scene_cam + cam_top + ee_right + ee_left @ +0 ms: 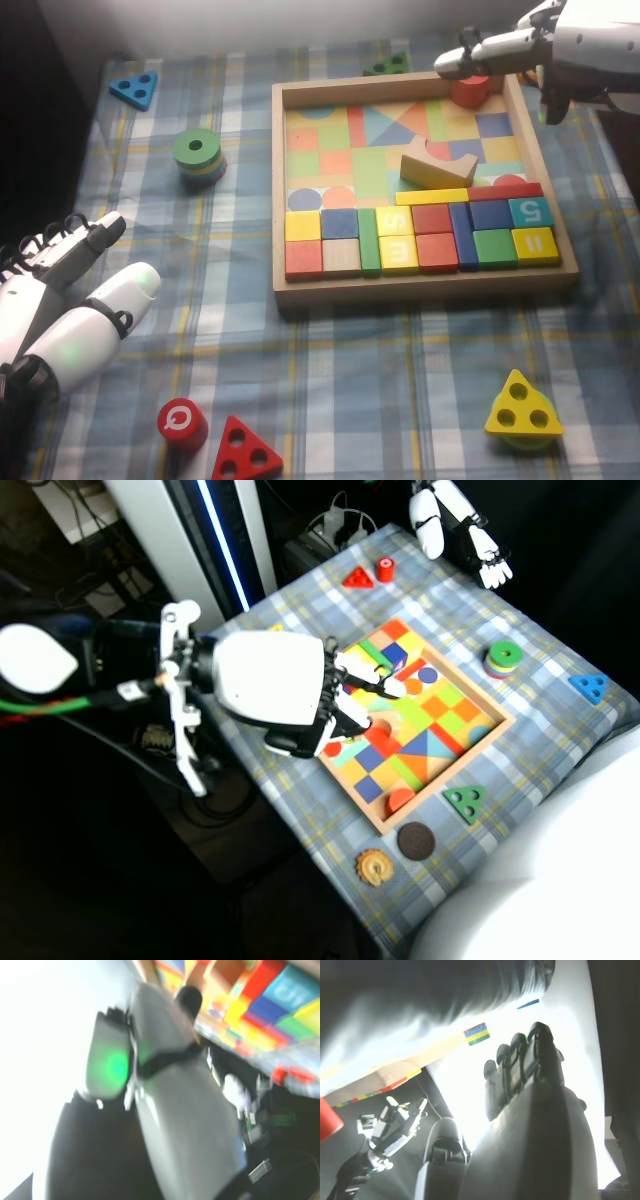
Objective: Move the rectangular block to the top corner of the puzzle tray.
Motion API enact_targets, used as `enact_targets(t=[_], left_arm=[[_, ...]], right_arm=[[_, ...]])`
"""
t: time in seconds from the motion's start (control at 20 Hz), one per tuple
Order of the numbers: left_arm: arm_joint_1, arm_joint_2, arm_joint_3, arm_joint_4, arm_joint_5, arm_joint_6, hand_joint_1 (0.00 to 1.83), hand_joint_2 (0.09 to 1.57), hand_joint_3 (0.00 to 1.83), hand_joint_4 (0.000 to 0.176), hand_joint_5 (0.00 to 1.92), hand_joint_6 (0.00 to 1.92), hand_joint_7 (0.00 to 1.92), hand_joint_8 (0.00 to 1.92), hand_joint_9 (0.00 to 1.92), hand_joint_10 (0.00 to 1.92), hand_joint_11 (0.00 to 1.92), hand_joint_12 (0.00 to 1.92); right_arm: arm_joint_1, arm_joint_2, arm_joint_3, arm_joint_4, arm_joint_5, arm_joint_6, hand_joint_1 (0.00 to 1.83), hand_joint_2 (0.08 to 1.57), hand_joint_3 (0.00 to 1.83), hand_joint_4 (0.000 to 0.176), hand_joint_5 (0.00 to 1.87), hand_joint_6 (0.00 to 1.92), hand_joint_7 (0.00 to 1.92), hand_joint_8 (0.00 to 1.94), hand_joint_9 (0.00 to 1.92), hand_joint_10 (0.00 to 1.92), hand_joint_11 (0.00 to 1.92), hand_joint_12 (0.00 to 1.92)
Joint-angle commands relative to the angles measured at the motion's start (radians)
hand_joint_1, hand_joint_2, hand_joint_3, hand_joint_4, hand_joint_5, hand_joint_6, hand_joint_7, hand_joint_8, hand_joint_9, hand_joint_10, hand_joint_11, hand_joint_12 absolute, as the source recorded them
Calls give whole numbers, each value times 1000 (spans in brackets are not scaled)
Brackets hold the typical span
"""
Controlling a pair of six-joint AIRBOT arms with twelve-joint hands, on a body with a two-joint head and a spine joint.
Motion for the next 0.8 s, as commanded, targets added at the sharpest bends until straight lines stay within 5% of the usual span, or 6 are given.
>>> enact_targets(t=[0.0, 0.2, 0.35, 0.45, 0.5, 0.75], left_arm=[[-3, -1, 1, 43, -109, -6, 0, 1271, 3, 44, 302, 6, 237, 3, 115, 6, 0, 0], [-3, -1, 2, 43, -106, -6, 0, 1272, 2, 50, 290, 0, 231, 0, 106, 2, 0, 0], [-3, -1, 2, 43, -103, -6, 0, 1277, 3, 44, 304, 6, 242, 5, 112, 4, 0, 0], [-3, -2, 2, 43, -103, -6, 0, 1271, 0, 55, 294, 1, 229, 0, 102, 0, 0, 0], [-3, -2, 2, 43, -103, -6, 0, 1272, 0, 53, 299, 3, 235, 4, 112, 5, 1, 0], [-3, -1, 1, 43, -103, -6, 0, 1267, 0, 57, 294, 0, 232, 2, 110, 4, 1, 1]], right_arm=[[25, -3, -1, -1, 50, 19, 1831, 1054, 2, 0, 353, 6, 1337, 1941, 1531, 1921, 1588, 1921], [46, -3, 3, -106, 18, 81, 1830, 1066, 7, 0, 390, 12, 1269, 1941, 1484, 1921, 1560, 1921], [46, -31, 35, -235, 17, 226, 1831, 1077, 11, 0, 380, 0, 1253, 1941, 1468, 1921, 1526, 1921], [46, -43, 37, -268, 17, 239, 1774, 1097, 18, 13, 375, 0, 1228, 1941, 1418, 1921, 1475, 1921], [46, -53, 39, -280, 17, 239, 1767, 1102, 19, 0, 377, 1, 1227, 1941, 1408, 1921, 1462, 1921], [45, -89, 62, -335, 11, 278, 1687, 1094, 8, 0, 405, 4, 1180, 1941, 1356, 1921, 1340, 1921]])
